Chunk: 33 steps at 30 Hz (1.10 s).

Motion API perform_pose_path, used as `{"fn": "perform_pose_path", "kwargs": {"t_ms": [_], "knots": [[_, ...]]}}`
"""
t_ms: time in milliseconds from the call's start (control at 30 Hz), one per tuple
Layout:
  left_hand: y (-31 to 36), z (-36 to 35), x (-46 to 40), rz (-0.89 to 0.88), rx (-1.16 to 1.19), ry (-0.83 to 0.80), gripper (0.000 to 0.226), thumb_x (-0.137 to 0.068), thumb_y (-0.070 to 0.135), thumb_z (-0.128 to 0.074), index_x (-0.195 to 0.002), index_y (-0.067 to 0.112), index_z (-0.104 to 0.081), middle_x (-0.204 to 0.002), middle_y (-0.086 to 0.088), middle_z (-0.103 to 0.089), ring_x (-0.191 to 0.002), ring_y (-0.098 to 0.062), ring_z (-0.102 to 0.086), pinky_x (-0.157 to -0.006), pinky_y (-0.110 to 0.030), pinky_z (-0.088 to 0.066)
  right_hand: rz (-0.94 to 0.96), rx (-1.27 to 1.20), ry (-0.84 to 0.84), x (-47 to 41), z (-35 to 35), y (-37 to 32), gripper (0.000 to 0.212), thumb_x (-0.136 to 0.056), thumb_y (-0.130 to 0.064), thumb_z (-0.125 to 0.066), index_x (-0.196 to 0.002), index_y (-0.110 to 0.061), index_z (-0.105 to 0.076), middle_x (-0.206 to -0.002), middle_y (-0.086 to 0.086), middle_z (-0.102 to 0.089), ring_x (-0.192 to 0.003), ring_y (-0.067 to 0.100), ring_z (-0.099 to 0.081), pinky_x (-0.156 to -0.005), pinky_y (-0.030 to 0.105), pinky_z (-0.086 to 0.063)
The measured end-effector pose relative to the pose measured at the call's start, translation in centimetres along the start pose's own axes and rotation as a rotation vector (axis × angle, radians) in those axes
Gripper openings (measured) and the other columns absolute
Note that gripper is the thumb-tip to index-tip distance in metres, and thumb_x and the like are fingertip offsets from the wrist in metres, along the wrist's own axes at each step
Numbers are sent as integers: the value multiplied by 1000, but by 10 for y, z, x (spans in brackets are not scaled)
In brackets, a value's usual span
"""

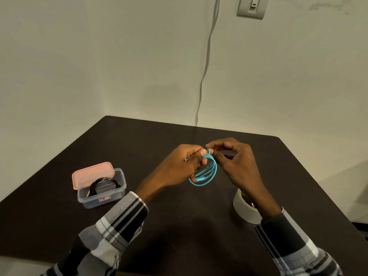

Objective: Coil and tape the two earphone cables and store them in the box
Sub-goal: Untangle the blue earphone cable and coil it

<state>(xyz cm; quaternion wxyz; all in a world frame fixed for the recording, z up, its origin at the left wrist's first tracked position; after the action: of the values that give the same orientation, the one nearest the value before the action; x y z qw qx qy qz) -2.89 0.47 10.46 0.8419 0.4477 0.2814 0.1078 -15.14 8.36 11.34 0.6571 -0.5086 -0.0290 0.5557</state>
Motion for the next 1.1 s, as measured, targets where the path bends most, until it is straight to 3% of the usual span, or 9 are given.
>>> {"fn": "perform_pose_path", "kwargs": {"t_ms": [200, 367, 433, 533, 700, 800, 900, 1033, 1100], "knots": [[-3, 4, 1, -5, 2, 33, 31, -103, 27, -42, -77, 20, -58, -58, 18, -55, -54, -3, -53, -54, -26, -53, -364, -456, -193, 12, -16, 8, 18, -94, -7, -60, -103, -10, -76, -96, 8, -77, -93, 23, -74, -81, 32, -61], [-4, 7, -1, -19, -94, 75, 32, -102, 30, -42, -74, 26, -56, -63, 14, -57, -58, -1, -55, -57, -22, -48, -485, -648, -280, 17, -20, 8, 35, -97, -30, -56, -109, -2, -72, -107, 18, -74, -97, 28, -71, -91, 42, -56], [-5, 6, -1, -19, -130, 85, 33, -103, 28, -42, -72, 26, -55, -65, 11, -56, -59, -1, -55, -59, -22, -48, -469, -628, -315, 20, -20, 8, 40, -90, -36, -63, -109, -2, -72, -109, 17, -73, -101, 29, -71, -93, 44, -56], [-7, 6, -1, -6, -175, 96, 33, -103, 27, -43, -71, 28, -54, -67, 11, -56, -61, 1, -56, -59, -18, -48, -447, -498, -334, 22, -20, 10, 22, -85, -16, -73, -106, -7, -73, -104, 12, -75, -102, 27, -72, -94, 44, -57], [-8, 3, -1, 2, -248, 105, 31, -102, 29, -43, -73, 28, -53, -71, 10, -58, -65, -4, -59, -61, -17, -50, -495, -432, -335, 20, -19, 14, 18, -84, 6, -64, -96, -2, -74, -96, 16, -75, -94, 25, -71, -89, 37, -56], [-6, -1, -1, 12, -245, 103, 30, -102, 28, -43, -79, 16, -58, -77, 1, -64, -71, -11, -66, -63, -27, -57, -473, -409, -359, 21, -21, 11, 20, -82, 11, -63, -96, 0, -72, -94, 16, -75, -90, 22, -72, -83, 33, -59], [-6, 1, -1, 13, -201, 106, 30, -103, 25, -44, -77, 17, -57, -71, 8, -60, -64, 0, -63, -57, -17, -50, -422, -457, -315, 22, -23, 5, 16, -78, -6, -77, -93, -2, -72, -86, 8, -76, -80, 13, -73, -69, 20, -57], [-11, 6, -1, 18, -152, 134, 34, -103, 25, -43, -74, 14, -56, -69, 0, -58, -66, -17, -65, -62, -37, -58, -350, -459, -174, 22, -15, 2, 23, -83, -24, -73, -96, -5, -75, -92, 7, -77, -87, 15, -74, -73, 24, -60], [-13, 7, -1, 35, -102, 147, 36, -103, 25, -42, -73, 13, -56, -65, 2, -56, -61, -16, -64, -60, -35, -58, -340, -477, -137, 24, -14, 2, 22, -85, -25, -70, -96, -7, -76, -94, 6, -77, -92, 18, -74, -78, 28, -61]]}}
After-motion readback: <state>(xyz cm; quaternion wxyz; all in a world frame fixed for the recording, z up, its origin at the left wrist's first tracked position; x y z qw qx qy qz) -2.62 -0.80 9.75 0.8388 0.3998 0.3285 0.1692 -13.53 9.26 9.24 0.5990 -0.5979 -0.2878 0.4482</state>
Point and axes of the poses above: each hand's wrist, its own x-axis away from the middle knuckle, its own z-axis out of the back of the hand, y = z × x, the point moved 6 cm from there along -x, towards the middle knuckle
